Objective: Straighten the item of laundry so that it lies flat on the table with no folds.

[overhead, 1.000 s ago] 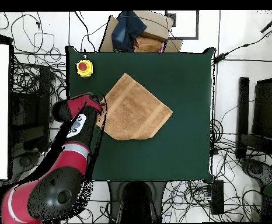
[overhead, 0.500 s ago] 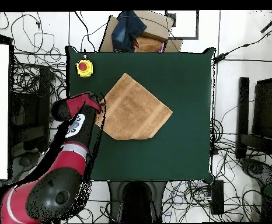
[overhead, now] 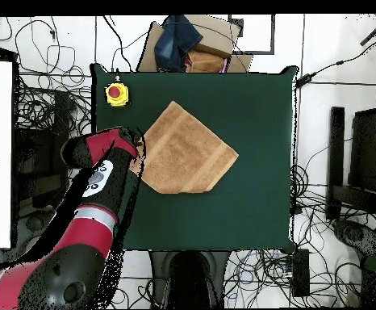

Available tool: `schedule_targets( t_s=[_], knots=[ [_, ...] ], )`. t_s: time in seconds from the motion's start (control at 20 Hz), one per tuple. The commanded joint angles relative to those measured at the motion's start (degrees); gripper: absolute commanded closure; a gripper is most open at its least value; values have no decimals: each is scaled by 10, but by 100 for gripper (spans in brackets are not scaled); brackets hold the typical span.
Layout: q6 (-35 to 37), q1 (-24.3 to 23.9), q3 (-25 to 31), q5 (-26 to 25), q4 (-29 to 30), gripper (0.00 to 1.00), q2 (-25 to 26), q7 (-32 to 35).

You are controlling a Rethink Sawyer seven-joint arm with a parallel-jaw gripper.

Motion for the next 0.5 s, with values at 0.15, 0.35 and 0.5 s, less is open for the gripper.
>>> schedule_targets(
  t_s=[0.15,0.35,0.5],
  knots=[
    [9,4,57,26,22,0,32,137],
    [14,5,47,27,-2,0,54,145],
    [16,5,23,29,-57,0,106,163]
  ],
)
